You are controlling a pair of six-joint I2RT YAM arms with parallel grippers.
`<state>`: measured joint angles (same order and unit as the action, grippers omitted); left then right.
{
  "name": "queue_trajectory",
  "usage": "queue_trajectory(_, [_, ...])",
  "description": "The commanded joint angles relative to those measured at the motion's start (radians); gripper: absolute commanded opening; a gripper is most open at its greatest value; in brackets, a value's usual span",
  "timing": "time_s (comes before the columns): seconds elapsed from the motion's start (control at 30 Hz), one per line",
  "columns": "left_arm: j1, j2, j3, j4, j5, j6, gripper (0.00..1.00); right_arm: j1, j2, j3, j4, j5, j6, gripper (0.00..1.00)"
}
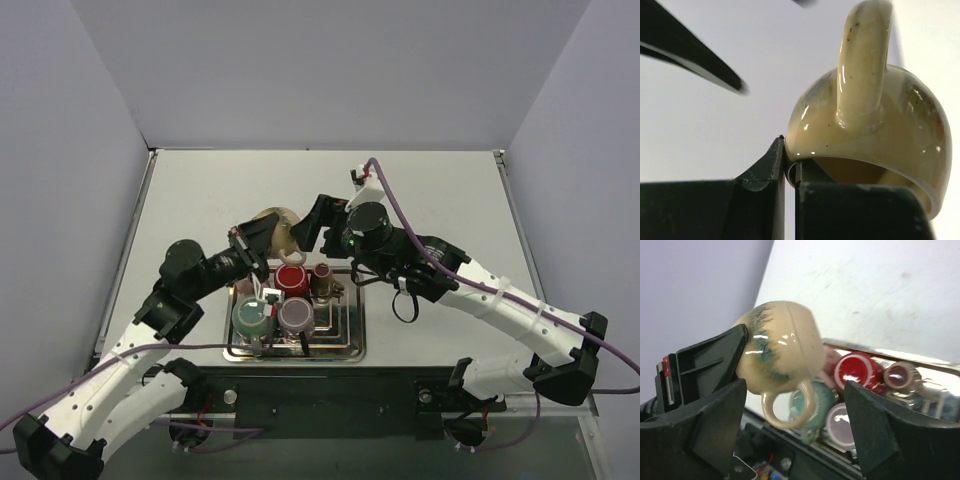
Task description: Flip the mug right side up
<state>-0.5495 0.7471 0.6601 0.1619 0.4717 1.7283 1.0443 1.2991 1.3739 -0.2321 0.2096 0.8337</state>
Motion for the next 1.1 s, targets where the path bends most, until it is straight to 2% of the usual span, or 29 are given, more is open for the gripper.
queue_trajectory(0.0, [0.003, 0.104, 0.194, -0.276, -0.489, -0.096, 0.0, -0.012, -0.075, -0.013, -0.056, 0.275, -0.131, 0.77])
queue_trajectory(0.03, [0.019, 0.163, 0.263, -0.309, -0.548, -0.167, 0.0, -0.009, -0.087, -0.028, -0.09, 0.328, -0.177, 0.8])
queue_trajectory(0.07, [0.031, 0.194, 0.338, -0.402, -0.659, -0.202, 0.0, -0.007, -0.092, -0.036, -0.104, 0.342, -0.197, 0.82])
queue_trajectory(0.13, [0.068, 0.288, 0.433, -0.541, -0.775, -0.295, 0.0, -0.01, -0.106, -0.074, -0.133, 0.363, -0.241, 0.87])
queue_trajectory(0.2, [0.117, 0.376, 0.526, -0.686, -0.808, -0.378, 0.0, -0.012, -0.115, -0.125, -0.133, 0.326, -0.327, 0.89])
queue_trajectory(0.27, [0.174, 0.474, 0.64, -0.828, -0.8, -0.502, 0.0, -0.02, -0.115, -0.182, -0.115, 0.211, -0.433, 0.9])
queue_trajectory(0.3, [0.215, 0.544, 0.691, -0.869, -0.797, -0.586, 0.0, -0.033, -0.115, -0.221, -0.104, 0.109, -0.471, 0.94])
queue_trajectory(0.33, [0.239, 0.592, 0.776, -0.965, -0.762, -0.642, 0.0, -0.049, -0.113, -0.243, -0.098, -0.073, -0.54, 0.96])
queue_trajectory(0.37, [0.297, 0.679, 0.839, -1.069, -0.736, -0.742, 0.0, -0.084, -0.115, -0.301, -0.067, -0.157, -0.554, 0.95])
queue_trajectory(0.43, [0.38, 0.814, 0.99, -1.204, -0.645, -0.881, 0.0, -0.122, -0.119, -0.363, -0.027, -0.235, -0.562, 0.95])
queue_trajectory(0.5, [0.445, 0.929, 1.113, -1.287, -0.582, -1.022, 0.0, -0.13, -0.118, -0.401, -0.006, -0.223, -0.594, 0.95])
queue_trajectory(0.53, [0.46, 0.958, 1.166, -1.306, -0.515, -1.056, 0.0, -0.13, -0.133, -0.451, 0.023, -0.23, -0.625, 0.94])
queue_trajectory(0.6, [0.496, 1.031, 1.187, -1.322, -0.475, -1.13, 0.0, -0.138, -0.167, -0.536, 0.155, -0.245, -0.675, 0.94])
queue_trajectory(0.73, [0.51, 1.089, 1.087, -1.182, -0.507, -1.191, 0.0, -0.158, -0.173, -0.651, 0.299, -0.253, -0.784, 0.86])
queue_trajectory(0.87, [0.516, 1.173, 1.066, -1.113, -0.525, -1.219, 0.0, -0.202, -0.086, -0.642, 0.309, -0.268, -0.801, 0.82])
queue_trajectory(0.93, [0.522, 1.216, 1.079, -1.098, -0.521, -1.228, 0.0, -0.223, -0.032, -0.612, 0.301, -0.295, -0.826, 0.71])
queue_trajectory(1.07, [0.525, 1.291, 1.116, -1.058, -0.556, -1.233, 0.0, -0.24, 0.083, -0.514, 0.236, -0.366, -0.975, 0.68])
